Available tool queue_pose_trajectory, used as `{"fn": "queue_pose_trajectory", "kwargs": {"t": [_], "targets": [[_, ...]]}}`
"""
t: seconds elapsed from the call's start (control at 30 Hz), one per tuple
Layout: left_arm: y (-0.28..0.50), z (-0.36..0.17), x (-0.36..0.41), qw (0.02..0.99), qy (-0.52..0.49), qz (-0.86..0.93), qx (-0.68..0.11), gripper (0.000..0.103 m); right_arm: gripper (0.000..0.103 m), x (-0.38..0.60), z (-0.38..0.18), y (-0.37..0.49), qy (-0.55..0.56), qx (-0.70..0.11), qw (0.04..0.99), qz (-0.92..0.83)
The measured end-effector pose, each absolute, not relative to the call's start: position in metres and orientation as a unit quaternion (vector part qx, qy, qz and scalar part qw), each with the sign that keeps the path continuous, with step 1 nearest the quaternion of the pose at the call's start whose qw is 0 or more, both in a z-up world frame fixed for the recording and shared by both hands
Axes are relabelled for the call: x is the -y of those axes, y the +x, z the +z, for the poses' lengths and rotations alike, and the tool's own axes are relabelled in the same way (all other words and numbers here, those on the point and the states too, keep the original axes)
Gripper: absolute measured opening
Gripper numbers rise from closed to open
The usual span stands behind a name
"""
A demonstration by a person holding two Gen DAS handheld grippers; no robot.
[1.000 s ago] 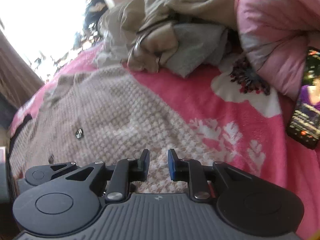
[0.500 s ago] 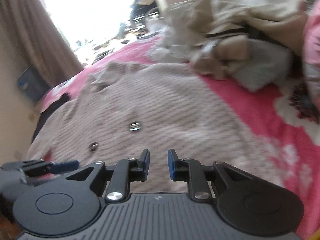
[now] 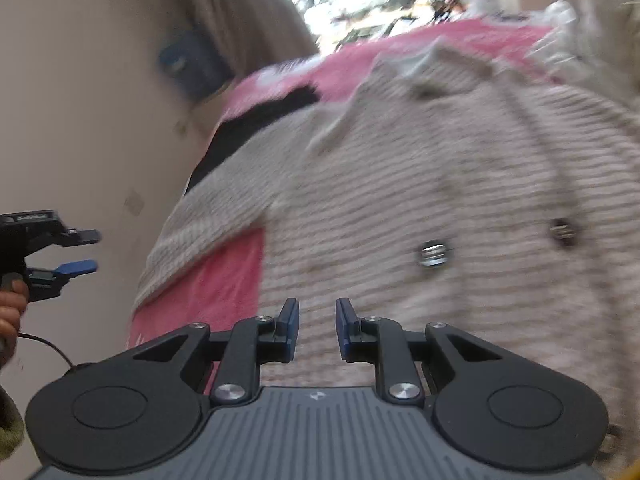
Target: Fold clothes
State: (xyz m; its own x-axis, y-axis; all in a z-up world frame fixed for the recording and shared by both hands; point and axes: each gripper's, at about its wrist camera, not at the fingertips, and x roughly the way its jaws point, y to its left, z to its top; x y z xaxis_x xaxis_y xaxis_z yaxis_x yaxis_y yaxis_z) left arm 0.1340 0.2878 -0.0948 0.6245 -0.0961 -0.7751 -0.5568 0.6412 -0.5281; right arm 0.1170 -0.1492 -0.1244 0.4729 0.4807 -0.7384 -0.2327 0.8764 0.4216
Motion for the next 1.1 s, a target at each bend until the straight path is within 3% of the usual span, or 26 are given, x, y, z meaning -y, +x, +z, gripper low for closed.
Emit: {"fn": "queue_pose_trajectory", "kwargs": {"t": [0.13,0.37,0.53,0.7,0.8,0.83,0.93,1.1], "targets": [[0.103,-0.145,-0.362,0.730,-0.528,0.195,-0.388,0.045,0.022,0.113,-0.156,0.135,0.124,-0.501,0.826,0.227],[0.064,-0.242,-0.401,0.598,-0.676,0.225,-0.367,0.046,0.022,0.092,-0.187,0.151,0.135,-0.541,0.805,0.204],[0.066,-0.283,-0.407,0.553,-0.732,0.210,-0.338,0.053,0.022,0.093,-0.189,0.151,0.144,-0.546,0.801,0.200],[0.076,-0.303,-0.412,0.529,-0.760,0.225,-0.302,0.051,0.022,0.092,-0.190,0.154,0.147,-0.547,0.801,0.194],[0.076,-0.294,-0.413,0.540,-0.753,0.253,-0.278,0.034,0.022,0.092,-0.188,0.154,0.148,-0.547,0.801,0.192],[0.077,-0.287,-0.412,0.550,-0.743,0.263,-0.275,0.024,0.022,0.092,-0.187,0.154,0.150,-0.547,0.801,0.191],[0.081,-0.255,-0.409,0.598,-0.706,0.274,-0.262,0.013,0.022,0.095,-0.185,0.154,0.162,-0.545,0.801,0.189],[0.084,-0.175,-0.390,0.684,-0.649,0.252,-0.217,0.010,0.025,0.120,-0.173,0.145,0.241,-0.506,0.805,0.195]]}}
